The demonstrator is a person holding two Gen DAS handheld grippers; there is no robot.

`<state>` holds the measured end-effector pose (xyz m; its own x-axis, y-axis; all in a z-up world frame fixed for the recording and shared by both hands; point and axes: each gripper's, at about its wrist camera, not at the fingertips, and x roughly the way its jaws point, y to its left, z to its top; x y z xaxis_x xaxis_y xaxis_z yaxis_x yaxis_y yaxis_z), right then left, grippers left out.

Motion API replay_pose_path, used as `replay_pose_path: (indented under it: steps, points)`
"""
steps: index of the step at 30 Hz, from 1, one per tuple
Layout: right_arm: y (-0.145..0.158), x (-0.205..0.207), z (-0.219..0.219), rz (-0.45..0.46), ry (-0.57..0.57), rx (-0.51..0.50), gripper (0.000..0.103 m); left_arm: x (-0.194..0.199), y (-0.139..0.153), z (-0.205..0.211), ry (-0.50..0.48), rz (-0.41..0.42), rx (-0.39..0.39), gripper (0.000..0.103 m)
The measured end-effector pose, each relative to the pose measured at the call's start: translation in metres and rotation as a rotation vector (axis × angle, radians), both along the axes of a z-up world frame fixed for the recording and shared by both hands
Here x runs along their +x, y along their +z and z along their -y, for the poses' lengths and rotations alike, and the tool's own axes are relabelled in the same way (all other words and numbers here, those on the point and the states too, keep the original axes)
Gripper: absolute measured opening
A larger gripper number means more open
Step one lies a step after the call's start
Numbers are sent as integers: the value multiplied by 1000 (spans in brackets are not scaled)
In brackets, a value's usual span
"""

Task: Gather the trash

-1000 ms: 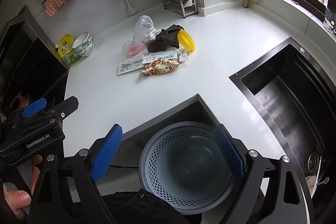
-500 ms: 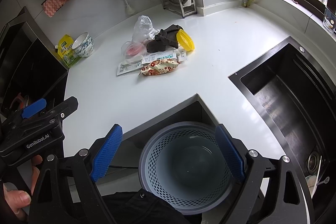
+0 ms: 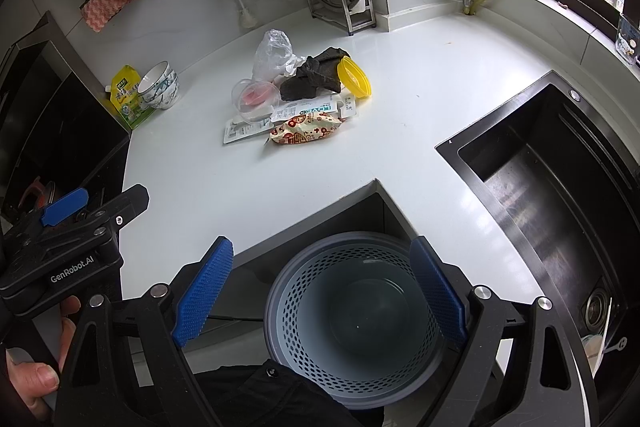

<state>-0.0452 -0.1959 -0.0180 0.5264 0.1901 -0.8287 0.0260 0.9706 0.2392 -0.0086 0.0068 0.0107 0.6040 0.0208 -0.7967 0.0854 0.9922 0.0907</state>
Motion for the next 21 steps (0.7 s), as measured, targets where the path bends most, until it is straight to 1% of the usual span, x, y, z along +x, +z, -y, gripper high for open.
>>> replay_pose_path:
  steps: [11,15,21]
  points:
    - [-5,3,-6,-9,7,1,86,4,-5,-4,5,-16,2,97]
    - [-13,8,-8,-15,6,0,86,9,-15,-9,8,-46,4,97]
    - [-25,26,-6,-28,-15,5,86,24,-32,-19,10,-85,1,97]
